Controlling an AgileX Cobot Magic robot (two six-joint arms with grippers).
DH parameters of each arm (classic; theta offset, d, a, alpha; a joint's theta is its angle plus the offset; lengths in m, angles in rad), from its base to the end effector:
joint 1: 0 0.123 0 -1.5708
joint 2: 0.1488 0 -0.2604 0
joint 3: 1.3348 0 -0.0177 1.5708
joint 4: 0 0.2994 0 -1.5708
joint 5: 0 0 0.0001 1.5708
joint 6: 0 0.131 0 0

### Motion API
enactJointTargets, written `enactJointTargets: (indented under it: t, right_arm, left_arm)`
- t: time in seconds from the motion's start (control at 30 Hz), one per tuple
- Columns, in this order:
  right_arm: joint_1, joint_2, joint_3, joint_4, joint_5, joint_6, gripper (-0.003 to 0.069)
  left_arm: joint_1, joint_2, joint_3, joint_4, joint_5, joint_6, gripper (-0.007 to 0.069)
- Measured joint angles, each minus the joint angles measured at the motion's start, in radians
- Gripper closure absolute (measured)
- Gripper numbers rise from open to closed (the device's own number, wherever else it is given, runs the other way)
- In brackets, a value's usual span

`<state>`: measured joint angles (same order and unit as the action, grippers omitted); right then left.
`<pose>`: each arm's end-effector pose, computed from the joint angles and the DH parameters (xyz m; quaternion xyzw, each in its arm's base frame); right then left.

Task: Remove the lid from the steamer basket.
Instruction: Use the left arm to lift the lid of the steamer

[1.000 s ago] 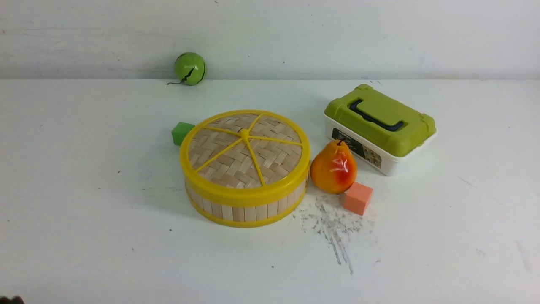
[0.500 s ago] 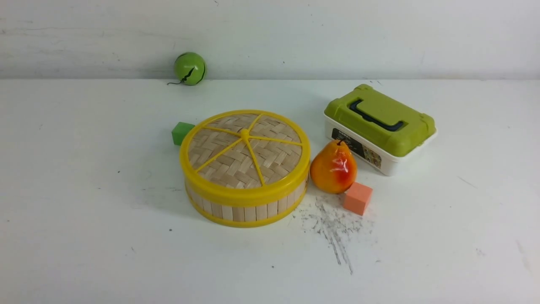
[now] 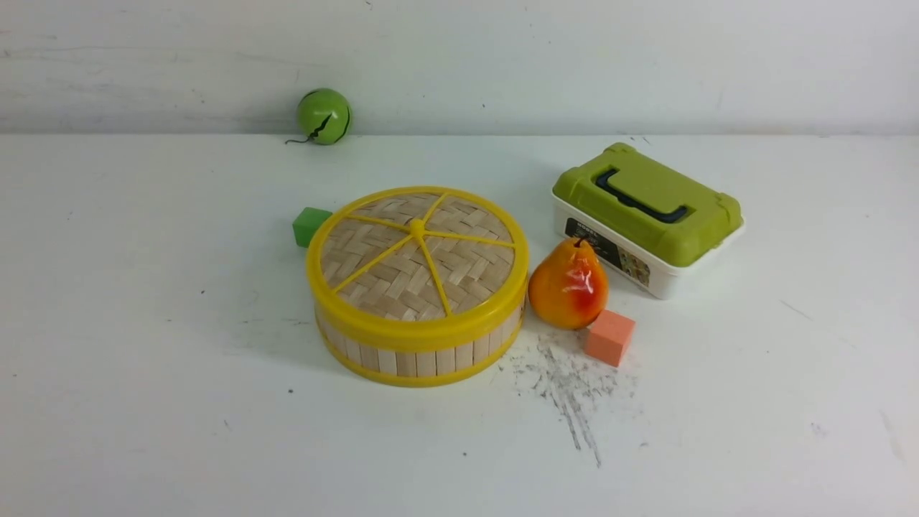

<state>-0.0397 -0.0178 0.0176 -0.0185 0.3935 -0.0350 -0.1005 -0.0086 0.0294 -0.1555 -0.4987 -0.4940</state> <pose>0.1633 -0.0074 0.1612 -0.0029 0.8066 -0.0300 0.5903 0.1507 -0.0055 0.2662 -0.1581 0.4584 -0.2959 0.8230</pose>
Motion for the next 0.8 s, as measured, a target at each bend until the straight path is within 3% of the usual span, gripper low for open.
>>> enactJointTargets:
  t: [0.23,0.4,0.47,0.57,0.8]
  right_arm:
    - [0.000,0.000,0.000,0.000,0.000,0.000,0.0419]
    - [0.000,0.000,0.000,0.000,0.000,0.000,0.0419]
    - [0.000,0.000,0.000,0.000,0.000,0.000,0.0419]
    - [0.000,0.000,0.000,0.000,0.000,0.000,0.0419]
    - [0.000,0.000,0.000,0.000,0.000,0.000,0.0419]
  left_arm:
    - [0.000,0.003,-0.153,0.103,0.208,-0.038,0.0518]
    - [0.000,0.194,-0.412,0.127,0.649,-0.039,0.0617]
    - [0.000,0.284,-0.471,0.133,0.752,-0.030,0.0637]
    - [0.000,0.475,-0.592,0.138,0.942,0.040,0.0637]
    - [0.000,0.869,-0.735,0.095,1.141,0.246,0.0637]
